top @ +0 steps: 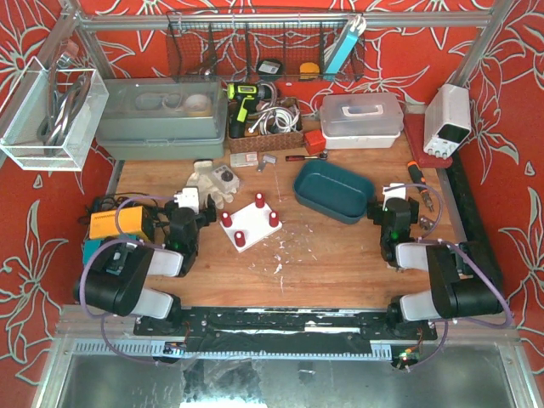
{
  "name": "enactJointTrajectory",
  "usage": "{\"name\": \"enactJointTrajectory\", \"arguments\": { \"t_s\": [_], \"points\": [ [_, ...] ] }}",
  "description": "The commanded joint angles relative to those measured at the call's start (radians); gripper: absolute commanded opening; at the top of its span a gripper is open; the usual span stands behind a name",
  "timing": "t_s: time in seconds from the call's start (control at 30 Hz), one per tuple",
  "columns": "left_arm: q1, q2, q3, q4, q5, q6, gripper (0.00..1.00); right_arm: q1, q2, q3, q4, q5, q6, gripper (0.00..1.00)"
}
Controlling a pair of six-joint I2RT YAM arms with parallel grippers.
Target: Install the large spring
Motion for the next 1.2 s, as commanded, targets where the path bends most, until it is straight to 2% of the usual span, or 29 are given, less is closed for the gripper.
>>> {"name": "enactJointTrajectory", "arguments": {
  "t_s": [0.0, 0.07, 0.13, 0.17, 0.2, 0.27, 0.33, 0.4, 0.47, 1.17],
  "points": [
    [0.008, -0.044, -0.073, 0.175, -0.003, -0.002, 1.0, -0.008, 0.007, -0.008, 0.093, -0.009, 0.011, 0.99],
    [0.027, -0.045, -0.121, 0.236, 0.044, -0.017, 1.0, -0.008, 0.01, -0.013, 0.099, -0.004, 0.013, 0.99],
    [0.032, 0.04, -0.171, 0.449, 0.08, 0.021, 1.0, -0.005, 0.013, -0.019, 0.113, 0.007, 0.012, 0.99],
    [0.029, 0.02, -0.147, 0.397, 0.081, 0.01, 1.0, -0.005, 0.015, -0.021, 0.119, 0.01, 0.012, 0.99],
    [0.033, -0.011, -0.121, 0.275, 0.095, -0.003, 1.0, -0.005, 0.016, -0.021, 0.122, 0.012, 0.012, 0.99],
    [0.048, 0.026, -0.135, 0.362, 0.106, 0.002, 1.0, -0.002, 0.015, -0.021, 0.121, 0.014, 0.012, 0.99],
    [0.049, -0.006, -0.116, 0.271, 0.112, -0.012, 1.0, -0.001, 0.015, -0.021, 0.121, 0.016, 0.012, 0.99],
    [0.052, 0.018, -0.131, 0.337, 0.109, -0.005, 1.0, -0.001, 0.014, -0.023, 0.123, 0.016, 0.013, 0.99],
    [0.052, -0.002, -0.119, 0.278, 0.111, -0.013, 1.0, -0.001, 0.014, -0.023, 0.124, 0.016, 0.013, 0.99],
    [0.053, 0.003, -0.118, 0.288, 0.115, -0.01, 1.0, -0.001, 0.014, -0.023, 0.122, 0.015, 0.013, 0.99]
  ]
}}
